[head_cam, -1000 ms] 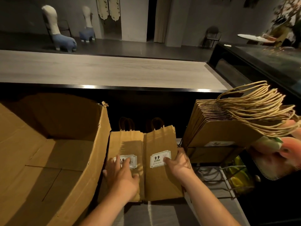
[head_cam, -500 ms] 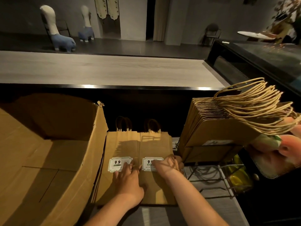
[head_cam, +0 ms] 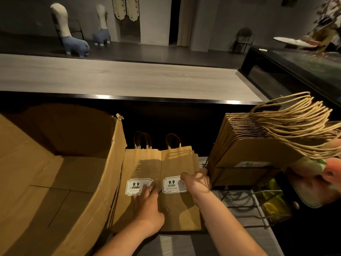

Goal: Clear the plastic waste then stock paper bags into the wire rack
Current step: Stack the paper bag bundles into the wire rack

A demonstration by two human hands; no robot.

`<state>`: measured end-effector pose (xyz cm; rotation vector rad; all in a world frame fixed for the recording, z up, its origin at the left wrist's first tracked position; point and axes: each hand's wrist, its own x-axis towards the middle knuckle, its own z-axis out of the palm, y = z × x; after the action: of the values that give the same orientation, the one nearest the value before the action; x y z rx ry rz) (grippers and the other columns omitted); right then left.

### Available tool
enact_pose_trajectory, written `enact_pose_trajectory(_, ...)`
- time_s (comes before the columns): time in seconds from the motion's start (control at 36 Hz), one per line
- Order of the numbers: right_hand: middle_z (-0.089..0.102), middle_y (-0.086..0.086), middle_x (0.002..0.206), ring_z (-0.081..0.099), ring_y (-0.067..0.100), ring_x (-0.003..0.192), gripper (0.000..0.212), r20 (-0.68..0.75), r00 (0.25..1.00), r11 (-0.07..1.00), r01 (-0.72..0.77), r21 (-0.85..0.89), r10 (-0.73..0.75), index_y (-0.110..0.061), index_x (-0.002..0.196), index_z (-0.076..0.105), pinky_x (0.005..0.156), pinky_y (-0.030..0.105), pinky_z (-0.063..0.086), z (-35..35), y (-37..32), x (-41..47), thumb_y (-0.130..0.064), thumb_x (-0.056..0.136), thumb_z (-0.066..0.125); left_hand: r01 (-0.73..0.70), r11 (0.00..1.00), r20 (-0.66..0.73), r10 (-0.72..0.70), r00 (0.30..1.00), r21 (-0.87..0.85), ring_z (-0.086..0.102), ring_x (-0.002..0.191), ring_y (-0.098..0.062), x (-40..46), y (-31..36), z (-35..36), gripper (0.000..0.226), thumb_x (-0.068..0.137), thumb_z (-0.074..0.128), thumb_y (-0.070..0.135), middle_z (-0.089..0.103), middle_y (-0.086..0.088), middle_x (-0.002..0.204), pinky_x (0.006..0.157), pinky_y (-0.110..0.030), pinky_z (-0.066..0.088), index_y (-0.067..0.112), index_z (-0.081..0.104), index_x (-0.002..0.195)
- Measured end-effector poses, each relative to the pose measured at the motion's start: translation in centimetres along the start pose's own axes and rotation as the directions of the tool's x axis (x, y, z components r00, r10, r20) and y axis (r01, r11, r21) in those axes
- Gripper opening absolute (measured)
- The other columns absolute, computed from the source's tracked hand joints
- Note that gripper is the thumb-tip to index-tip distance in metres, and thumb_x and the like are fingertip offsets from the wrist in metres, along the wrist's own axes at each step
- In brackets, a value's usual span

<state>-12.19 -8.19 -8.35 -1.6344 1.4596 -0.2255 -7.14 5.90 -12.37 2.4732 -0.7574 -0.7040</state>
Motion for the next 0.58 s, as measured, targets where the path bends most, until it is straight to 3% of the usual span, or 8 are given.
enact_pose_trajectory(0.11,0.051,0.012,0.125,0.057,0.034,0.104,0.061,-0.055,0.997,0.995,0.053,0.081,-0.048,-0.016,0.129,0.042,0.084,0.042,0.054,-0.2,-0.2,-0.2,-0.024,0.076,0.071,0.009,1.000,0.012,-0.008,1.000,-0.028,-0.014,0.148,-0.017,-0.1,-0.1,-0.2,0.075,0.091,0.058,0.037,-0.003,0.012,0.161,0.119,-0.040,-0.013,0.031,0.014,0.152)
enact_pose_trajectory(0.19,0.055,0.012,0.129,0.059,0.027,0.095,0.066,0.022,0.997,0.992,0.076,0.098,-0.079,-0.014,0.141,0.036,0.077,0.034,0.053,-0.1,-0.1,-0.1,-0.017,0.085,0.070,0.002,0.997,0.025,0.000,1.000,-0.072,-0.014,0.147,-0.013,-0.3,0.1,-0.6,0.078,0.092,0.059,0.034,-0.004,0.012,0.161,0.119,-0.041,-0.011,0.028,0.010,0.153)
enact_pose_trajectory(0.31,0.055,0.009,0.138,0.057,0.030,0.120,0.067,0.160,0.981,0.994,0.105,0.026,-0.108,-0.015,0.146,0.037,0.091,0.040,0.055,-0.1,0.6,-0.6,-0.025,0.088,0.069,0.012,0.984,0.044,-0.004,0.999,-0.179,-0.015,0.146,-0.012,-0.6,0.2,-1.1,0.078,0.092,0.061,0.029,-0.002,0.012,0.160,0.119,-0.042,-0.011,0.028,0.011,0.152)
enact_pose_trajectory(0.39,0.064,0.006,0.125,0.064,0.024,0.107,0.048,0.180,0.974,0.989,0.121,0.082,-0.134,-0.016,0.132,0.052,0.088,0.039,0.057,-1.2,0.7,-1.1,-0.020,0.088,0.069,0.025,0.975,0.044,-0.016,0.999,-0.222,-0.014,0.147,-0.013,-0.7,0.4,-1.4,0.080,0.090,0.063,0.027,-0.001,0.012,0.161,0.120,-0.043,-0.008,0.029,0.013,0.152)
enact_pose_trajectory(0.44,0.061,0.003,0.129,0.061,0.023,0.112,0.047,0.152,0.974,0.985,0.158,0.076,-0.168,-0.019,0.132,0.053,0.094,0.039,0.053,-2.3,0.8,-1.7,-0.023,0.088,0.069,0.068,0.949,0.060,-0.051,0.997,-0.307,-0.012,0.147,-0.017,-1.1,0.7,-1.9,0.079,0.090,0.063,0.028,0.001,0.011,0.160,0.120,-0.045,-0.005,0.033,0.014,0.152)
enact_pose_trajectory(0.53,0.058,-0.004,0.128,0.056,0.020,0.120,0.043,0.089,0.945,0.948,0.310,0.064,-0.315,-0.025,0.132,0.053,0.100,0.038,0.049,-4.4,0.5,-3.8,-0.027,0.091,0.066,0.089,0.853,0.064,-0.066,0.996,-0.514,0.004,0.148,-0.020,-2.0,1.6,-3.2,0.071,0.092,0.059,0.040,0.014,0.013,0.157,0.120,-0.043,0.009,0.039,0.017,0.150)
enact_pose_trajectory(0.58,0.068,-0.012,0.115,0.064,0.010,0.110,0.028,0.119,0.885,0.881,0.418,0.221,-0.449,-0.033,0.117,0.060,0.093,0.034,0.055,-6.0,0.0,-5.6,-0.020,0.092,0.065,0.008,0.765,-0.005,-0.015,1.000,-0.644,0.029,0.138,-0.013,-2.8,2.8,-4.3,0.060,0.092,0.059,0.039,0.033,0.018,0.147,0.108,-0.034,0.033,0.041,0.027,0.142)
